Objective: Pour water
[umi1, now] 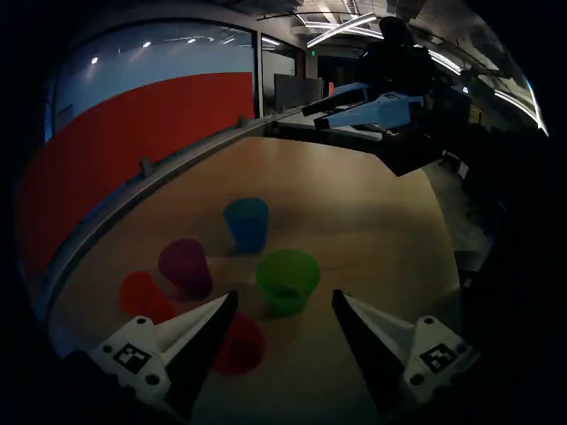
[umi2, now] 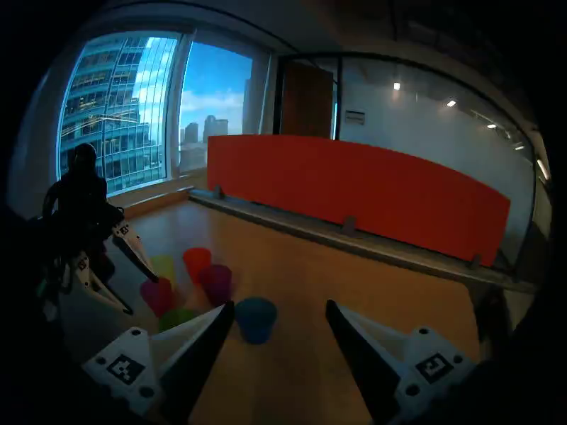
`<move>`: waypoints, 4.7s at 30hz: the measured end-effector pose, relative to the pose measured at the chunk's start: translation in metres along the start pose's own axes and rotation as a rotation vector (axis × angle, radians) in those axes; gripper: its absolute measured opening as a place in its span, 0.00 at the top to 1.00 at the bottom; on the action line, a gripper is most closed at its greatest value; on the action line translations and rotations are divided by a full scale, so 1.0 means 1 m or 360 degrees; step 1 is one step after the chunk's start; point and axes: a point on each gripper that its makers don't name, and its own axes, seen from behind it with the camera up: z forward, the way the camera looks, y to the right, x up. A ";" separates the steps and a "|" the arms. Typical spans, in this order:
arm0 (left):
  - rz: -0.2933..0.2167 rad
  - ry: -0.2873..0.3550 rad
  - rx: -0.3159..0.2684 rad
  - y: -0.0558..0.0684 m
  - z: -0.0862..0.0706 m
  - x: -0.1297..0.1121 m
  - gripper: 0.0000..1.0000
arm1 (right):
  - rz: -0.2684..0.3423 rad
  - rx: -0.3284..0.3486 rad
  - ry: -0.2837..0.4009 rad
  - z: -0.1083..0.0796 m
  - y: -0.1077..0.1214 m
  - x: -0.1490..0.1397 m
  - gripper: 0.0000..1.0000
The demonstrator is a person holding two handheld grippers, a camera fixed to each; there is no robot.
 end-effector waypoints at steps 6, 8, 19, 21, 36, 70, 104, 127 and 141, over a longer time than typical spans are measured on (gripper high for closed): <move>-0.0005 -0.0022 -0.0019 0.002 0.013 -0.003 0.01 | 0.0010 0.0006 -0.0010 0.004 0.000 -0.004 0.00; -0.0007 -0.0026 -0.0023 0.003 0.017 -0.004 0.01 | 0.0014 0.0008 -0.0011 0.006 0.000 -0.005 0.01; -0.0003 -0.0069 -0.0027 0.003 0.036 -0.008 0.01 | 0.0020 0.0019 -0.0022 0.014 0.001 -0.011 0.01; -0.0001 -0.0078 -0.0024 0.003 0.040 -0.009 0.01 | 0.0018 0.0020 -0.0022 0.015 0.001 -0.011 0.00; 0.0014 -0.0138 -0.0008 0.001 0.066 -0.014 0.01 | 0.0016 0.0028 -0.0030 0.020 0.002 -0.012 0.00; 0.0069 -0.0173 0.0002 0.011 0.089 -0.018 0.08 | 0.0026 0.0009 -0.0036 0.021 0.009 -0.017 0.00; 0.0011 0.0119 0.0077 -0.001 0.043 0.033 0.13 | 0.0019 0.0001 -0.0026 0.020 0.010 -0.013 0.00; -0.0012 0.0345 0.0174 -0.017 0.006 0.067 0.13 | 0.0008 0.0008 -0.0032 0.025 0.007 -0.015 0.00; -0.0044 0.0500 0.0264 -0.030 -0.030 0.081 0.13 | -0.0014 0.0044 -0.0060 0.036 -0.003 -0.022 0.00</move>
